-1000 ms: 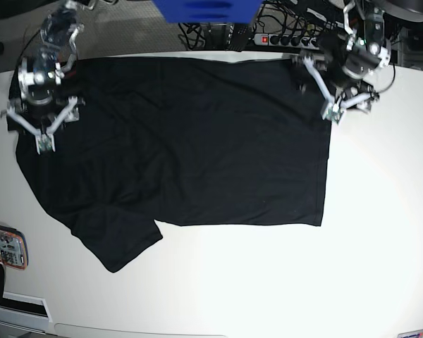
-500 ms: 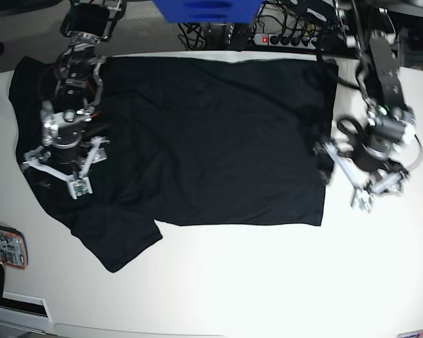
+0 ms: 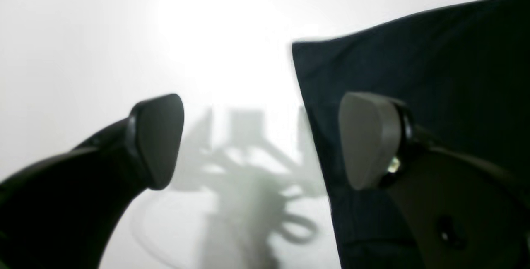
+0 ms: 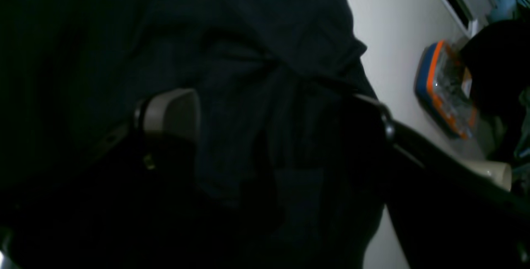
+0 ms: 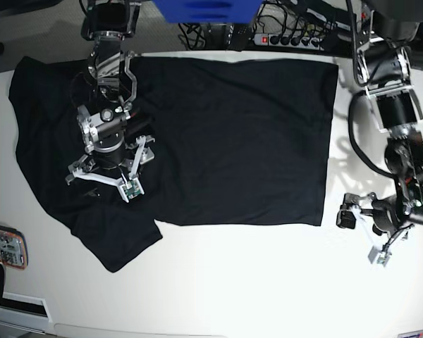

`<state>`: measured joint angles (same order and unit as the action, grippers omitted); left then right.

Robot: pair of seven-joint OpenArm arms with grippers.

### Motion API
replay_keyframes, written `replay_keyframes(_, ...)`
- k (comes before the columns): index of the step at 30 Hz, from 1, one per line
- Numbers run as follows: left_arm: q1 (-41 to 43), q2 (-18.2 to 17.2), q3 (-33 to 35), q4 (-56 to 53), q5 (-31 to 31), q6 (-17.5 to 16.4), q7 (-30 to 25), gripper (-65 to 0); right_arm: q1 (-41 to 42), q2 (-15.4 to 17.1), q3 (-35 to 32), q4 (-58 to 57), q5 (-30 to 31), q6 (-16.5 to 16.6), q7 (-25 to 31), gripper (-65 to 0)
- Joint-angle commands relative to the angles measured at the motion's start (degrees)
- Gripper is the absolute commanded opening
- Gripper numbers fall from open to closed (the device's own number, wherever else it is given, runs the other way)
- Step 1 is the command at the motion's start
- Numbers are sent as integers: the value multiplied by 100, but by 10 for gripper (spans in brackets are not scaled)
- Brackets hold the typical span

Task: Fold the T-shirt properly
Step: 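Move the left gripper to the black shirt's hem corner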

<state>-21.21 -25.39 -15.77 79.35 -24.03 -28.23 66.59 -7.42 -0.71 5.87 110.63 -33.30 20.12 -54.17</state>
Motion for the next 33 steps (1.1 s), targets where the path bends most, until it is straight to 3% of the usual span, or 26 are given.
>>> replay_keyframes(1, -248, -173, -19, -159, -283, -39, -281, -75, 96, 5, -81, 124, -33, -47, 121, -152)
replay_keyframes(6, -494, -305, 25, -1285, -467, -65, -861, -75, 96, 5, -204, 124, -209, -47, 121, -152)
replay_keyframes(10, -582, -279, 667, -2181, -511, -65, -1292, -76, 96, 5, -204, 124, -209, -47, 121, -152)
replay_keyframes(13, -389, -6, 1028, -2331, -502, -56, -1687, -76, 96, -4, -204, 124, -209, -47, 121, -152)
replay_keyframes(17, -345, 178, 1028, -2849, -476, -30, -2092, -76, -27, 5, -178, 124, -332, -47, 138, -152)
replay_keyframes(25, -477, -77, 1019, -3043, -511, -30, -2083, -76, -36, 5, -169, 124, -551, -47, 129, -152)
replay_keyframes(33, -397, -288, 1010, -2137, -511, -21, -1705, -77, -36, 5, -178, 124, -551, -47, 129, -152)
